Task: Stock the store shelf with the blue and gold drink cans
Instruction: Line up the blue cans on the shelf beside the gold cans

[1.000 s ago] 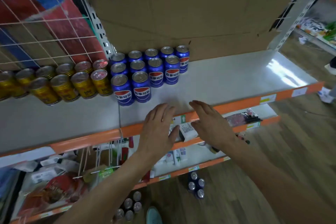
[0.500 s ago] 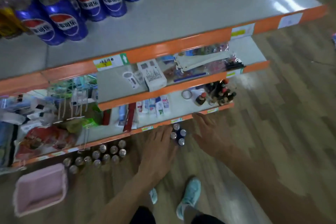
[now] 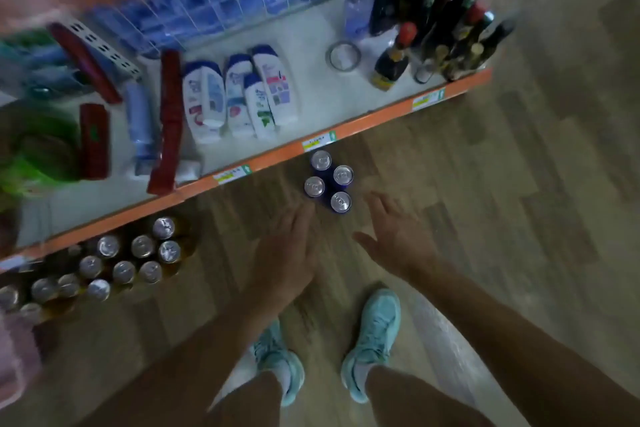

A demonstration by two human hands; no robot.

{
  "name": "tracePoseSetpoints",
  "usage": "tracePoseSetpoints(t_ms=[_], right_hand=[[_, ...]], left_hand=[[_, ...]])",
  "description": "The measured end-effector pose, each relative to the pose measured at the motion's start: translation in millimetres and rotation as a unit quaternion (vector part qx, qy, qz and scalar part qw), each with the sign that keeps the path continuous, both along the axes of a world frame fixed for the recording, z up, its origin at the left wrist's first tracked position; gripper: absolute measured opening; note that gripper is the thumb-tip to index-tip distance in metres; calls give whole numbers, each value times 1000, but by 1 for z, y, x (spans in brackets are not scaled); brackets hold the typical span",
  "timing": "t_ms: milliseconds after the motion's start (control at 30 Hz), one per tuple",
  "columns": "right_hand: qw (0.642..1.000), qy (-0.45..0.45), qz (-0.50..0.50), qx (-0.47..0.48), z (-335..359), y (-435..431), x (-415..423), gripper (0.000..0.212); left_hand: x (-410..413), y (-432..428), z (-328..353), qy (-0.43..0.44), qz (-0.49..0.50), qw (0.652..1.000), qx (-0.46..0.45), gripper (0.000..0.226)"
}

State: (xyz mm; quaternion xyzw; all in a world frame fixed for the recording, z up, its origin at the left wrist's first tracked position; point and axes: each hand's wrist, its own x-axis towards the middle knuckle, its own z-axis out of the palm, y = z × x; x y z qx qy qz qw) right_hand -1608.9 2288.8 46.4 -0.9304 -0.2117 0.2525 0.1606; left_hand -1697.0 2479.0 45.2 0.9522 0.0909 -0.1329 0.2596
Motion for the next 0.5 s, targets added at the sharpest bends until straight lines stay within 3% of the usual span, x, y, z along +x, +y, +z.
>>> tracePoseSetpoints(t_ms=[200, 333, 500], right_hand=[[998, -5, -1, -62, -155, 12, 2, 78], [991, -116, 51, -48, -229, 19, 6, 89], [993, -111, -23, 26, -287, 26, 12, 74]], left_hand=[[33, 27, -166, -37, -88, 994, 55, 75], [58, 42, -243, -55, -129, 988, 63, 80], [79, 47, -304, -75, -134, 988, 26, 90]])
